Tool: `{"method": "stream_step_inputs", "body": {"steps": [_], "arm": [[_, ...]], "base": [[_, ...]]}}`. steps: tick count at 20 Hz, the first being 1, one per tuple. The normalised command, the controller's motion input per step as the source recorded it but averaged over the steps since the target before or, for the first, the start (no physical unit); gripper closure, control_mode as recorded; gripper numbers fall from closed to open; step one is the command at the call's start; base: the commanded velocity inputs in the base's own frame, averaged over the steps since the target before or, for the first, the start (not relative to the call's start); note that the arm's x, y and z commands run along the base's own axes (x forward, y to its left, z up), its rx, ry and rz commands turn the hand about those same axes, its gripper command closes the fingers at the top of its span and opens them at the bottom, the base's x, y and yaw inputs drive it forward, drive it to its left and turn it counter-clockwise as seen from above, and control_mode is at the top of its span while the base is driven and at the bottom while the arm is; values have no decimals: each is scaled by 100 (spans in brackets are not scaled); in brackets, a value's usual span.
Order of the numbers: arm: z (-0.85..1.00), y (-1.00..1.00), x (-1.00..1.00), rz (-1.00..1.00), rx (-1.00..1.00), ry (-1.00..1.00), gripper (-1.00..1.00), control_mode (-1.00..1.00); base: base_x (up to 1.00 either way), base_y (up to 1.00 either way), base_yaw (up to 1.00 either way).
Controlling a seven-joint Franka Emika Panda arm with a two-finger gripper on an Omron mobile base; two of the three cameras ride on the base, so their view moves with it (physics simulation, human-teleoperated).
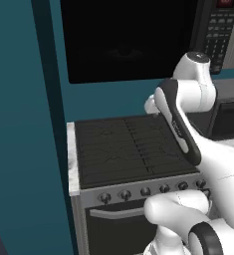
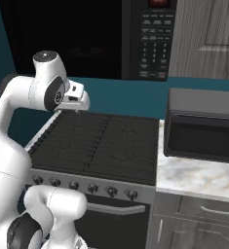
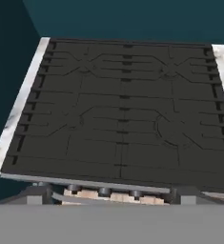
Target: Retrieve the reheated potato from the microwave, then place the potato, cheese, and condiment on the cutting board.
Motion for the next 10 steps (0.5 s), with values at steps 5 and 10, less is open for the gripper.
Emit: {"method": "stream_step_inputs", "body": {"steps": [5, 10], "arm": [[33, -15, -20, -1, 3, -25, -100, -100], [50, -26, -12, -8, 7, -4, -100, -100]], "base": [[0, 0, 0], [0, 0, 0]]}}
